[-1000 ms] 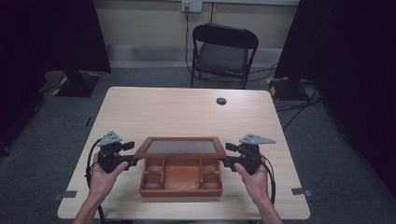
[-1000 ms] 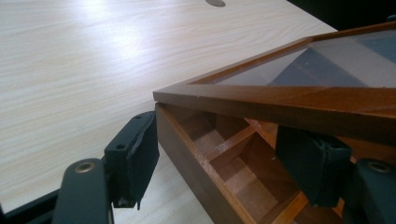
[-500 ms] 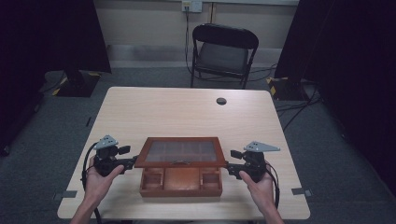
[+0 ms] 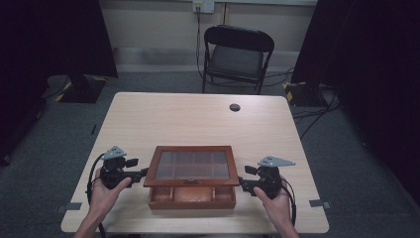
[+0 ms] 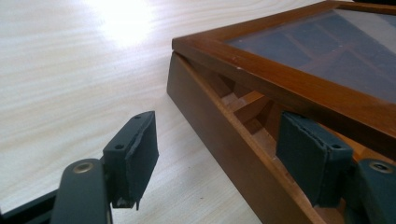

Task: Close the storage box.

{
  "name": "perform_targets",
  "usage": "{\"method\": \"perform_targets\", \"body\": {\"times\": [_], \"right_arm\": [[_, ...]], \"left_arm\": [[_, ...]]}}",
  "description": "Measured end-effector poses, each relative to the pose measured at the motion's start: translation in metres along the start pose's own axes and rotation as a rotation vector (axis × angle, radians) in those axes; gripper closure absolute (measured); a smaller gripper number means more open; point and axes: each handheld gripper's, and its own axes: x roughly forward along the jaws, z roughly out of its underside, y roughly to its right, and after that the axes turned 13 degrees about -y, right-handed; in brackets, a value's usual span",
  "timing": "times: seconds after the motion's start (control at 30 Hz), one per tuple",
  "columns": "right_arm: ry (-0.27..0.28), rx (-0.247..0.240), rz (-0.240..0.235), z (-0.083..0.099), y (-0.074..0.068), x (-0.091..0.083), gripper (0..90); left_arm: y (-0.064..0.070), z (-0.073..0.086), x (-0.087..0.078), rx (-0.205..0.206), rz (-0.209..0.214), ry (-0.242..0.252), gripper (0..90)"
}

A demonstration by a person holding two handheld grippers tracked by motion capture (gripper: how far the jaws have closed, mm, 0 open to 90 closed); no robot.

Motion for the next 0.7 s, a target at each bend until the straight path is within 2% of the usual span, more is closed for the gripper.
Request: {"method": "perform_targets", "body": {"times": [0.1,0.37,0.5,0.6,0.7], "right_arm": [[-0.011,-0.002,0.01,0.002,0.0,0.001,33.7],[-0.025,0.015,0.006,0.008,0.004,0.003,34.3],[-0.036,0.014,0.008,0.009,0.004,0.004,34.4],[-0.055,0.013,0.022,0.012,0.005,0.006,34.5],[-0.07,0.017,0.037,0.014,0.006,0.008,35.1]], "left_arm": [[-0.002,0.001,0.002,0.003,-0.012,-0.014,29.3],[-0.002,0.002,0.004,0.006,-0.014,-0.032,29.0],[-0.005,0.004,0.004,-0.008,-0.016,-0.04,29.6],[-0.009,0.005,0.001,-0.039,0.013,-0.022,29.8],[-0.009,0.005,0.003,-0.025,0.006,-0.031,29.6]]}}
